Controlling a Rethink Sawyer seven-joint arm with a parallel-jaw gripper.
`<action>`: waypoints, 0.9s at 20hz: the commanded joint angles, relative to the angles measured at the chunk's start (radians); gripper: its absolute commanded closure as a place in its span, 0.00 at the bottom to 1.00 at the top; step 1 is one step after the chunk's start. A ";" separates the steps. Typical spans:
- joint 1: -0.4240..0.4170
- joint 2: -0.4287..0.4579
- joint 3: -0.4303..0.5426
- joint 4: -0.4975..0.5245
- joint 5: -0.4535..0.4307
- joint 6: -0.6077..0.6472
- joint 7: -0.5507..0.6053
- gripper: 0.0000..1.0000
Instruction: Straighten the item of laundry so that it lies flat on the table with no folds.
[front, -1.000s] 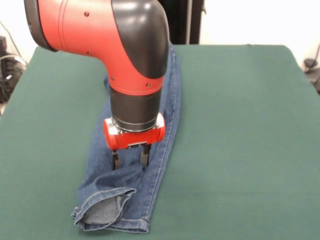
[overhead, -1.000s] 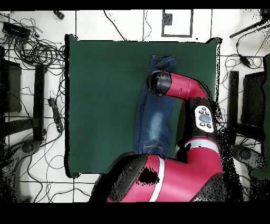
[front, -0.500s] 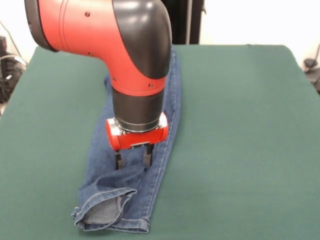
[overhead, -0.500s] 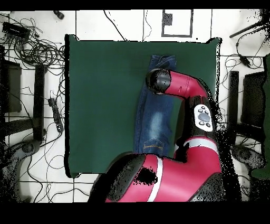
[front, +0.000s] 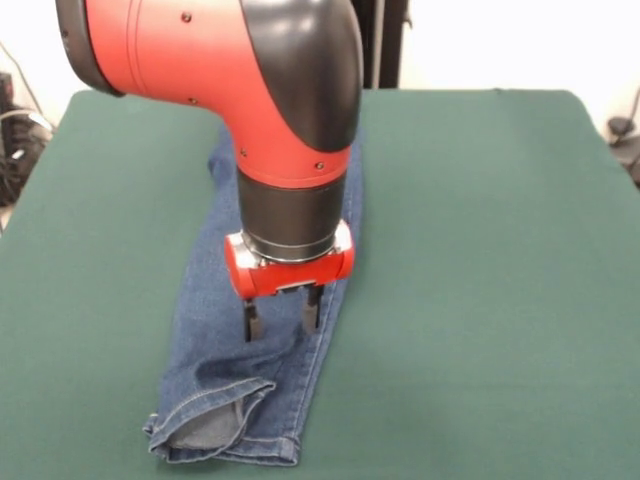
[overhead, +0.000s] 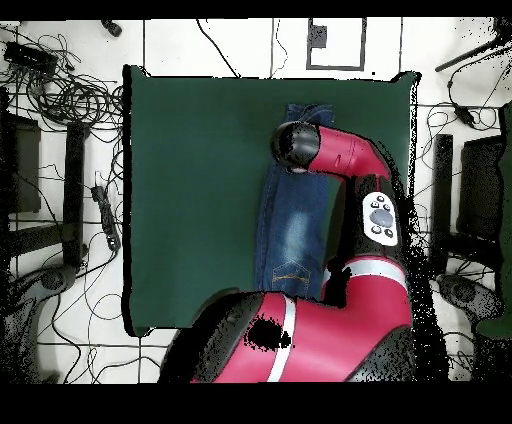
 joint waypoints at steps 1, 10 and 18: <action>0.070 0.001 0.030 -0.109 0.084 0.157 0.295 0.00; 0.085 0.054 0.020 -0.274 0.114 0.228 0.303 0.00; 0.079 0.132 0.031 -0.451 0.090 0.299 0.181 0.00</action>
